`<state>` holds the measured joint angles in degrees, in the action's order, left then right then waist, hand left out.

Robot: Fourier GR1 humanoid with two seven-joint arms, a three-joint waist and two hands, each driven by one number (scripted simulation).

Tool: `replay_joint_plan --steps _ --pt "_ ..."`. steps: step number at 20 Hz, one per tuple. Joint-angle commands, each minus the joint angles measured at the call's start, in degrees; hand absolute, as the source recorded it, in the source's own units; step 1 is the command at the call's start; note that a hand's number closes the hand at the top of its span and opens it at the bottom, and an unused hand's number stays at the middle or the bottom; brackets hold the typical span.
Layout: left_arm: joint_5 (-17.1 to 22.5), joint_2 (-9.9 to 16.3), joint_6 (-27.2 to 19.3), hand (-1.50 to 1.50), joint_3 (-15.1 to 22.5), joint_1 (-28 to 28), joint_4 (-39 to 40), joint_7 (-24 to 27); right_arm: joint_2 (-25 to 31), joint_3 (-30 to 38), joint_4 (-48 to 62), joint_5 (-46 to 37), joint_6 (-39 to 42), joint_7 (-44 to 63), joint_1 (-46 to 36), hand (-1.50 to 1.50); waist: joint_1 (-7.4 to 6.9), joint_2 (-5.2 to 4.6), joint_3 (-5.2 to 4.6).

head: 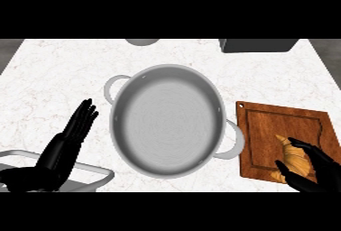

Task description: Pick the croissant from the cutting board and place it in the pot

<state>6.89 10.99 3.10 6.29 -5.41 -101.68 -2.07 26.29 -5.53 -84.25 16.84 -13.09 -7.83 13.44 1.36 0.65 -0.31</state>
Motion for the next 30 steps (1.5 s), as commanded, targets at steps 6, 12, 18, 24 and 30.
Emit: replay_joint_plan --steps 6,12,18,24,30 --pt "-1.80 1.91 1.10 0.00 1.74 0.80 10.50 -7.75 -6.64 -0.05 6.05 2.25 3.01 -9.17 -1.38 1.50 0.36 -1.35 0.46" --pt "-1.99 1.75 0.98 0.00 1.90 1.20 10.20 -7.50 -3.78 -3.80 7.92 -0.47 12.24 -16.70 -2.61 1.50 0.04 -1.64 0.53" --pt "-1.93 1.91 1.29 0.00 1.47 1.40 11.57 -7.09 -1.04 -6.09 5.30 -6.59 13.75 -25.54 -1.19 1.50 1.15 -1.18 0.30" --pt "-2.92 1.48 -0.07 0.00 1.95 1.04 10.56 -8.79 0.89 -5.54 1.59 -10.77 9.63 -25.63 -1.85 1.50 1.36 -1.02 0.20" --pt "-2.56 2.01 1.45 0.00 1.84 -0.60 10.58 -6.15 3.53 -4.39 -4.11 -15.54 4.62 -22.96 -1.51 1.50 1.18 -0.96 0.15"
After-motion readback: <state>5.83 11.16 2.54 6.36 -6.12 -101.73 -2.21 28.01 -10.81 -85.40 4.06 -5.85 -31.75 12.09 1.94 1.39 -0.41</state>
